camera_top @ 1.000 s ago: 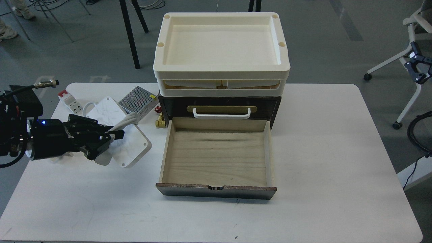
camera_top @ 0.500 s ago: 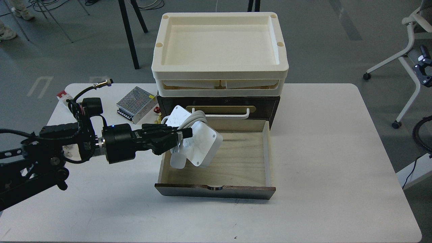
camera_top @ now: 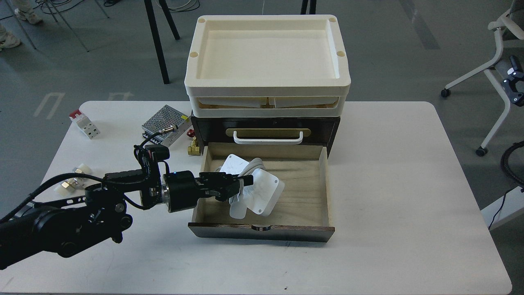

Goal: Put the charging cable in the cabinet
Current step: 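Carry the cable over the open wooden drawer and lower it inside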

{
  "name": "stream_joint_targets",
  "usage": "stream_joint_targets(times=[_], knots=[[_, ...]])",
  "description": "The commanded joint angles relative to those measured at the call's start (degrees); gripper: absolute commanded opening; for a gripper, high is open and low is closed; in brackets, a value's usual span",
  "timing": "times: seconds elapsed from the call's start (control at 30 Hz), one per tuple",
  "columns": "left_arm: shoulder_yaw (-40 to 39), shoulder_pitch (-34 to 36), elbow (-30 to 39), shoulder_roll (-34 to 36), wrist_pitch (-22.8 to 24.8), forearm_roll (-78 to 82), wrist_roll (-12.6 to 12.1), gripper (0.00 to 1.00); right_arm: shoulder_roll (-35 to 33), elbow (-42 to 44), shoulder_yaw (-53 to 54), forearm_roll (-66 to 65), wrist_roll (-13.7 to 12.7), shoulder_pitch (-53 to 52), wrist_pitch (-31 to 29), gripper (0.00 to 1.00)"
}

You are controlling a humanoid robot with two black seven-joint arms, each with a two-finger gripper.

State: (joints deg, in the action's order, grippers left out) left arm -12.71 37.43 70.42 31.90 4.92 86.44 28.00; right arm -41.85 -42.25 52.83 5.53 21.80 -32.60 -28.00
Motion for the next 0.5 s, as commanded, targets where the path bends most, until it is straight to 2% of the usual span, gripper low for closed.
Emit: stream_joint_targets(times=[0.0,0.07,0.17,0.23,0.27,0.3,0.47], knots=[[0.0,0.4,-1.9,-1.1,-1.0,0.0,0.0,0.01,0.0,-0.1,0.0,0.1,0.0,0.0,0.0,1.00],[0.1,0.4,-1.9,-1.1,-1.9,0.1,0.0,0.11,0.0,-0.1,0.0,0.1,0.0,0.0,0.0,1.00],[-0.5,0.4,-1.9,-1.3,-3.0,-0.5,0.0,0.63,0.1,-0.1,0.0,0.1,0.0,0.1,0.0,1.00],[-0.7,0.7,-1.9,-1.7,-3.2,-0.7,0.0,0.76,0.1,-0.2,0.0,0.1,0.0,0.2,0.0,1.00],[-0.7,0.9,-1.9,-1.9,-3.2,-0.8,0.0,0.86,0.1,-0.3,0.0,0.1,0.0,0.1,0.0,1.00],[-0.8,1.0,-1.9,-2.1,-3.3,-0.8,0.0,0.91,0.2,-0.2,0.0,0.1,0.0,0.2,0.0,1.00],[-3.2,1.0,-1.9,-2.2,-3.6,-2.8,0.0,0.94,0.5,-0.5,0.1,0.1,0.0,0.2,0.0,1.00]])
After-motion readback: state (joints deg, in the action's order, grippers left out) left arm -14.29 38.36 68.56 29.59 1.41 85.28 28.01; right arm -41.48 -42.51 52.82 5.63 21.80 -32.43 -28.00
